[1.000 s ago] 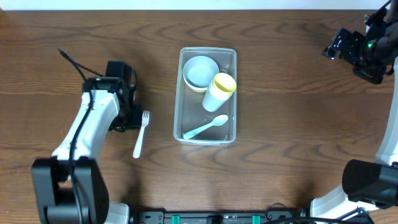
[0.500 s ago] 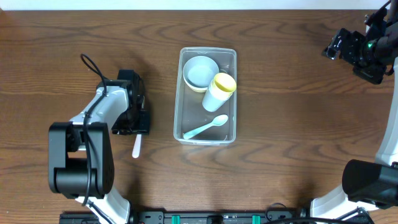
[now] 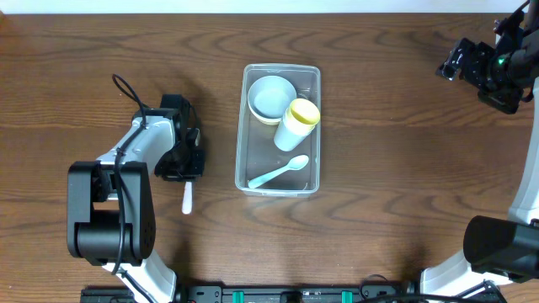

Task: Pack container
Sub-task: 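Move the left gripper to the white fork and grasp it, then carry the fork and lay it on the spoon in the container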

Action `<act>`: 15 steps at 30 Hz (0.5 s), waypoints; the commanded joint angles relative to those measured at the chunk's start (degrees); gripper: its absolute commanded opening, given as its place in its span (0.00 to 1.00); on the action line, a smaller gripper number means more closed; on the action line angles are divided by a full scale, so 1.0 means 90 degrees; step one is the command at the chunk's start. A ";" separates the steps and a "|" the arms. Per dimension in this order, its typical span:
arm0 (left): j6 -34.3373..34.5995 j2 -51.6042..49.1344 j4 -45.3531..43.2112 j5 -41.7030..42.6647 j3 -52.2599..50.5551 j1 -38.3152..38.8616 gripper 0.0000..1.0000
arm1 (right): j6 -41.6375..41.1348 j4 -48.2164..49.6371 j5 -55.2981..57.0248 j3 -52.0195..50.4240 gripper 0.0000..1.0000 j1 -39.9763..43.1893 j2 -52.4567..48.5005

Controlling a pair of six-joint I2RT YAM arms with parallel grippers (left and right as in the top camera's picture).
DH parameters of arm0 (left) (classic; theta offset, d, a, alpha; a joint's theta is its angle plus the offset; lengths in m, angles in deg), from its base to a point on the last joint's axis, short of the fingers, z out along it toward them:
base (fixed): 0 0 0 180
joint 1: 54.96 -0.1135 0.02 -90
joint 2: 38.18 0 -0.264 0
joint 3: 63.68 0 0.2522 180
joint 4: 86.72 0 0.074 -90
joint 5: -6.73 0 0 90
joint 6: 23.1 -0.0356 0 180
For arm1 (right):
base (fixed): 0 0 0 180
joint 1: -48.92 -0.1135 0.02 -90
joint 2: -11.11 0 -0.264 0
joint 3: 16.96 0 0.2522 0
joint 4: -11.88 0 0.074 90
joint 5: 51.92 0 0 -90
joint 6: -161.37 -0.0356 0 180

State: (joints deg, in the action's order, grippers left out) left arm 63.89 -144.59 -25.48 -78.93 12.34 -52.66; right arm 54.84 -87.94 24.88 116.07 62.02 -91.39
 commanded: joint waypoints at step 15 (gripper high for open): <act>-0.0928 0.2176 0.1773 0.0668 0.2790 0.0801 0.06 | -0.0087 -0.0010 -0.0039 -0.0022 0.99 0.0039 -0.0019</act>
State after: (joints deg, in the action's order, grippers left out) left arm 60.86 -129.40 -9.72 -76.03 35.27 -49.25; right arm 54.84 -87.96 24.82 116.04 62.02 -91.39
